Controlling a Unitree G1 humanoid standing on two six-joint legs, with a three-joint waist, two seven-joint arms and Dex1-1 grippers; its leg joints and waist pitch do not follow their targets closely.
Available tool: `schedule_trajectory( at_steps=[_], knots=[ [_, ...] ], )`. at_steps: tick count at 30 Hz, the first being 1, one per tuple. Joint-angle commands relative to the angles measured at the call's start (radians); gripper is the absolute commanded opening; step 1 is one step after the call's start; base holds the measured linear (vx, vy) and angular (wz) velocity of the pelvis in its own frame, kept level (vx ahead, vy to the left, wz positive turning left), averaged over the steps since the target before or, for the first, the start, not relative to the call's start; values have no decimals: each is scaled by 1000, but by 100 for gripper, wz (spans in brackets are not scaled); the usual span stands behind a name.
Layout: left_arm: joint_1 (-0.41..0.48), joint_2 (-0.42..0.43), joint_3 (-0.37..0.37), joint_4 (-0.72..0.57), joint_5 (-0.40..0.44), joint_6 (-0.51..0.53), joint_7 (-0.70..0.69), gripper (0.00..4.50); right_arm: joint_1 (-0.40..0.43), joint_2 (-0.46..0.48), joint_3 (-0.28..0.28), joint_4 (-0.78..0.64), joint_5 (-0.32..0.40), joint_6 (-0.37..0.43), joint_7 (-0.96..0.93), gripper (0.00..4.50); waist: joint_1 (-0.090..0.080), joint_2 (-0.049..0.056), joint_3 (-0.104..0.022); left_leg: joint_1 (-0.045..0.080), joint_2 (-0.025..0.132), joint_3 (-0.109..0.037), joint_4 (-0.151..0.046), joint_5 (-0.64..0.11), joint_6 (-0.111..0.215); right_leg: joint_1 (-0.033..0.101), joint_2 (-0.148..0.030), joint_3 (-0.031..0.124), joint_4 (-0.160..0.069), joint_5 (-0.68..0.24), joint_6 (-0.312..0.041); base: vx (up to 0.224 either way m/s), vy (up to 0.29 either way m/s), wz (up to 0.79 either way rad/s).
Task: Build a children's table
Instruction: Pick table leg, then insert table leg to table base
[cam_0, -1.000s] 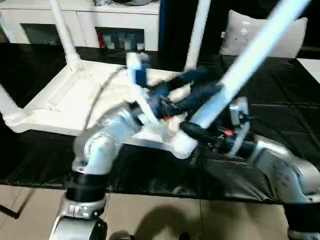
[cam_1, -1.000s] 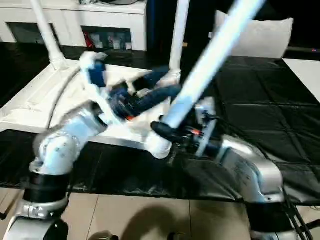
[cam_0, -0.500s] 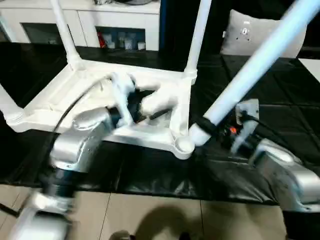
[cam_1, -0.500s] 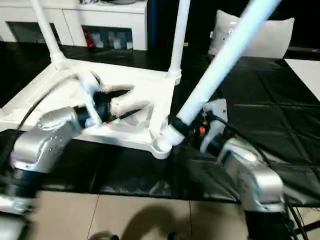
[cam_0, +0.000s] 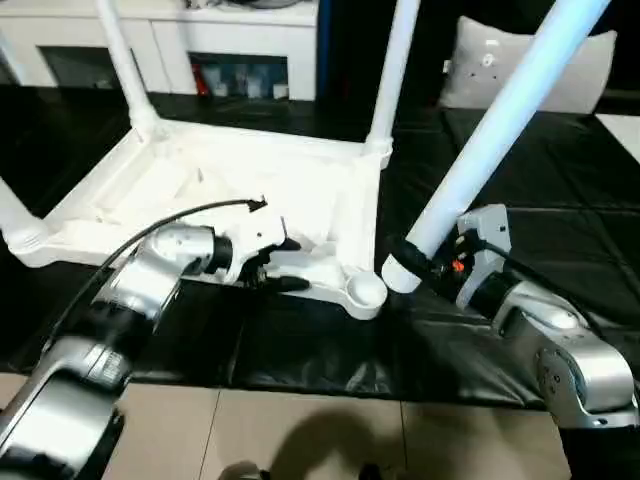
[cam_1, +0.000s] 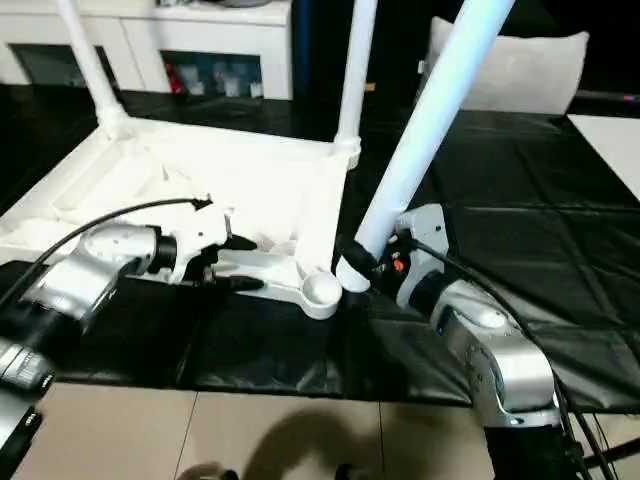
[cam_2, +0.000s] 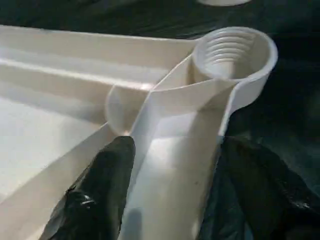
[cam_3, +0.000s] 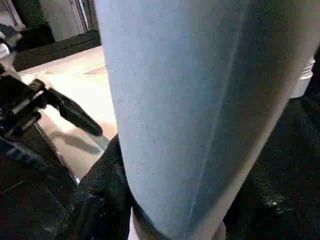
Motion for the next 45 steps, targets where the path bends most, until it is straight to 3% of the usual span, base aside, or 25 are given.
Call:
schedule_trajectory(
  at_steps=[1, 12, 13, 20, 21, 24, 28, 30, 32, 34, 35, 36, 38, 41, 45],
  knots=[
    [-48, -16, -22, 86, 30, -43, -32, 290, 18, -12, -17, -36, 14, 0, 8, 191, -2, 6, -75, 5, 20, 3, -70, -169, 9, 70, -70, 44, -65, -301, -136, 0, 0, 0],
    [-123, -66, -18, 281, 77, -133, -54, 189, 33, -20, -16, -45, 13, 0, 21, 191, 1, 9, -75, 6, 22, 3, -69, -170, 23, 72, -73, 41, -69, -312, -159, 0, 0, 0],
    [-132, -73, -19, 309, 82, -139, -64, 178, 33, -18, -13, -44, 10, -2, 21, 191, 1, 15, -75, 8, 23, 2, -70, -181, 20, 72, -74, 41, -71, -325, -159, 0, 0, 0],
    [-157, -90, -9, 376, 102, -154, -105, 131, 35, -24, -3, -53, 9, 0, 31, 191, 0, 10, -71, 14, 22, 1, -73, -208, 17, 74, -75, 42, -77, -378, -147, 0, 0, 0],
    [-161, -91, -10, 381, 103, -151, -117, 125, 34, -26, -1, -52, 8, 2, 35, 191, -1, 1, -70, 14, 23, 2, -74, -208, 19, 74, -75, 42, -77, -373, -151, 0, 0, 0],
    [-171, -95, -20, 399, 116, -143, -150, 92, 27, -32, 9, -46, 7, 6, 47, 191, 0, 4, -72, 14, 22, 1, -73, -197, 23, 75, -76, 42, -75, -371, -154, 0, 0, 0],
    [-185, -109, -10, 416, 118, -138, -172, 80, 11, -33, 14, -34, 5, 7, 56, 191, 3, 3, -76, 13, 23, 2, -72, -182, 27, 76, -78, 43, -73, -363, -158, 0, 0, 0],
    [-190, -110, -17, 425, 131, -136, -179, 50, 3, -29, 18, -23, 1, 4, 58, 191, 4, 2, -77, 12, 24, 1, -72, -174, 27, 77, -79, 43, -71, -349, -163, 0, 0, 0],
    [-187, -105, -35, 432, 160, -145, -156, 48, -7, -20, 27, -13, -6, -1, 57, 191, 5, 9, -78, 12, 24, 0, -72, -173, 25, 78, -79, 43, -69, -335, -168, 0, 0, 0],
    [-184, -102, -40, 435, 176, -139, -125, 29, -11, -13, 32, -12, -3, -3, 55, 191, 4, 6, -77, 9, 23, 1, -73, -175, 23, 79, -78, 42, -71, -334, -169, 0, 0, 0],
    [-182, -107, -23, 437, 171, -114, -90, 19, -13, -9, 33, -12, -2, -6, 53, 191, 5, 9, -76, 11, 23, 0, -73, -179, 22, 79, -78, 42, -71, -343, -168, 0, 0, 0],
    [-177, -113, -1, 433, 154, -77, -58, 13, -11, -5, 31, -9, -1, -9, 49, 191, 5, 2, -72, 12, 21, 3, -73, -186, 23, 77, -79, 42, -74, -382, -161, 0, 0, 0],
    [-168, -120, 28, 424, 131, -25, -29, 6, -8, 1, 29, -6, -1, -10, 43, 191, 5, -3, -71, 10, 21, 1, -74, -186, 26, 78, -80, 39, -77, -419, -149, 0, 0, 0],
    [-119, -116, 67, 352, 93, 67, -37, 5, -5, 13, 36, -12, 1, -4, 41, 191, 0, 0, -68, 6, 19, 0, -76, -187, 28, 78, -79, 37, -82, -448, -132, 0, 0, 0],
    [-28, -108, 100, 200, 56, 188, -24, 1, 0, 18, 42, -17, -4, -4, 41, 191, -18, 6, -70, 8, 24, 0, -75, -194, 32, 73, -77, 39, -77, -403, -169, 0, 0, 0]
  ],
)
